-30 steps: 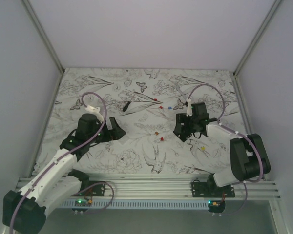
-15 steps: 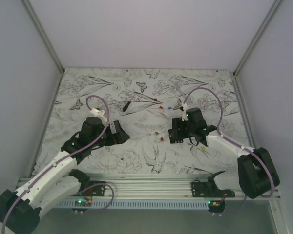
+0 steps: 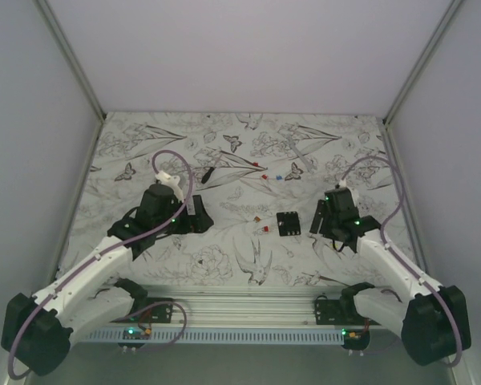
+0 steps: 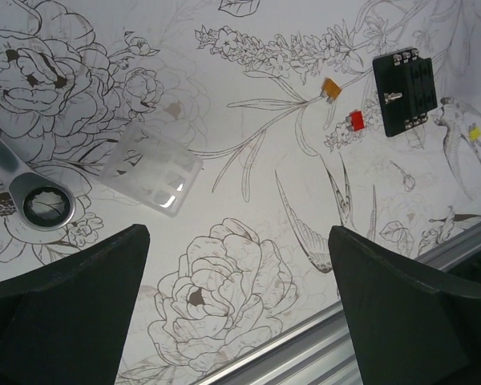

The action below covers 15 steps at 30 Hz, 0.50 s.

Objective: Snap on the fuse box
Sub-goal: Pick up the fuse from the center of the board.

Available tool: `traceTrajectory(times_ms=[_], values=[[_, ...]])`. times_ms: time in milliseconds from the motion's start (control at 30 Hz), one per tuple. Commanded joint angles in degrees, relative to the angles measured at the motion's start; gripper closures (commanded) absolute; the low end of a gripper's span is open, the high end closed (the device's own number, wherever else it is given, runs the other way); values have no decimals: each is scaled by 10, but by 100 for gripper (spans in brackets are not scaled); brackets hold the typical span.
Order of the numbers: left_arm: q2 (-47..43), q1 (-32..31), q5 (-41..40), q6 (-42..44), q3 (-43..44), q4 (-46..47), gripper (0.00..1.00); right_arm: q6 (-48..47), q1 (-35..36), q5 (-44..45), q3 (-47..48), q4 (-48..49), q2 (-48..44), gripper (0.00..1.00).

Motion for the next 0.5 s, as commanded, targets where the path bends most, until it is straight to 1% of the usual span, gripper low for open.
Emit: traceTrajectory(times_ms=[0,100,200,267,367,467], values=[[-6,-4,-4,49,7,-13,1,80,-37,18,-15,-59,-27,27],[-8,-4,-23,60,-2,-12,1,88,-54,19,-23,-60,-23,31],[-1,-4,-63,75,-15,-3,1,91,-63,31,-29,-58,-8,32],[2,-4,-64,78,-18,-3,1,94,-66,28,-33,-43,4,33],[4,-3,-65,81,-19,-2,1,93,-66,19,-30,-33,28,38],[11,-3,-76,84,-17,-2,1,89,-66,20,-34,-24,46,40]])
